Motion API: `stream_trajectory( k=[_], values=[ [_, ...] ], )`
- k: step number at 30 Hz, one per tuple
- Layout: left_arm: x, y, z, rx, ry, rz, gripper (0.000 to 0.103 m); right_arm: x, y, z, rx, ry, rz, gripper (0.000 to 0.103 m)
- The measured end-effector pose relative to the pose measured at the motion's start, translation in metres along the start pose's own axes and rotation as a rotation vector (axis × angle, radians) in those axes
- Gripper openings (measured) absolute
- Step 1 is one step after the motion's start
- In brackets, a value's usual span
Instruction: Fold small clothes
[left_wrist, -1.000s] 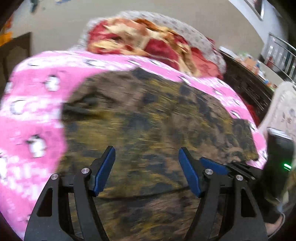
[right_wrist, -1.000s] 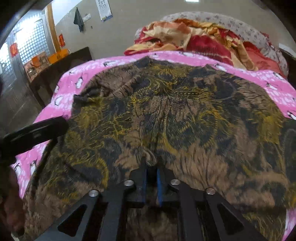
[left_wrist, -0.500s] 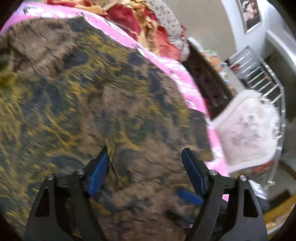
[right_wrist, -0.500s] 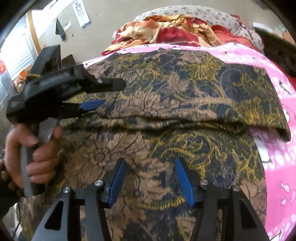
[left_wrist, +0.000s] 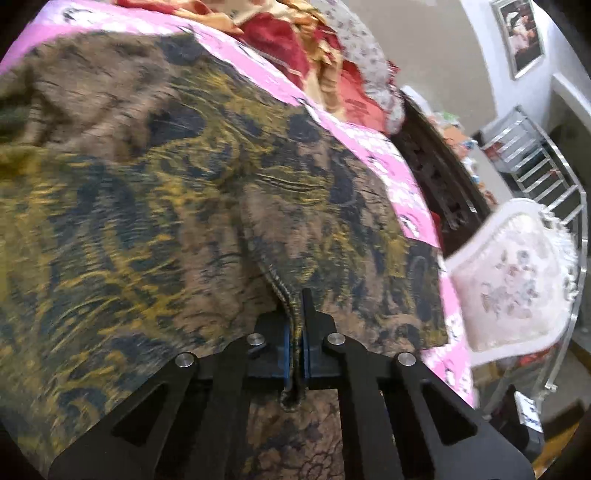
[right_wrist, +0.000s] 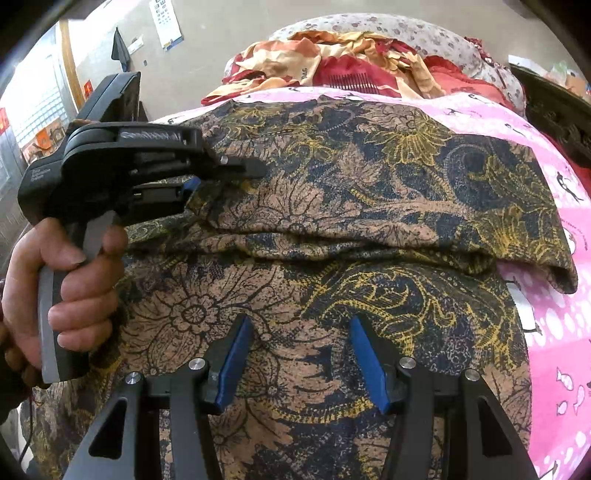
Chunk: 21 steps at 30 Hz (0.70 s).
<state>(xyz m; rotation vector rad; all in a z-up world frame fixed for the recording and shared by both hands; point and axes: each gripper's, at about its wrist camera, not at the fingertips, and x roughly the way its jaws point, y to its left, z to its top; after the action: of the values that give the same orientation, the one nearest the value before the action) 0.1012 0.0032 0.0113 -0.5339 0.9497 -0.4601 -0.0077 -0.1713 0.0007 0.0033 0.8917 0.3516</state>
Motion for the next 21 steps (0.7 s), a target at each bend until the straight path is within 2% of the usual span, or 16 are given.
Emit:
stream_trajectory(
  k=[5,8,11,15,19,21],
  values=[
    [-0.058,-0.012,-0.005,0.069,-0.097,0.000,0.002,0.000,0.000,0.000,-0.002,0.001,-0.001,0.054],
    [-0.091,0.009,0.002,0.093,-0.149,0.080,0.002,0.000,0.000,0.000,-0.004,0.000,-0.003,0.054],
    [-0.117,0.051,0.011,0.038,-0.171,0.168,0.002,0.000,0.000,0.000,-0.002,0.000,-0.001,0.054],
    [-0.123,0.095,0.011,-0.023,-0.142,0.241,0.002,0.000,0.000,0.000,0.000,0.001,0.001,0.054],
    [-0.107,0.111,0.001,-0.019,-0.086,0.299,0.003,0.000,0.000,0.001,0.002,0.002,0.001,0.054],
    [-0.104,0.112,-0.004,-0.019,-0.091,0.322,0.004,0.000,0.000,0.001,0.000,0.003,-0.001,0.054]
  ],
)
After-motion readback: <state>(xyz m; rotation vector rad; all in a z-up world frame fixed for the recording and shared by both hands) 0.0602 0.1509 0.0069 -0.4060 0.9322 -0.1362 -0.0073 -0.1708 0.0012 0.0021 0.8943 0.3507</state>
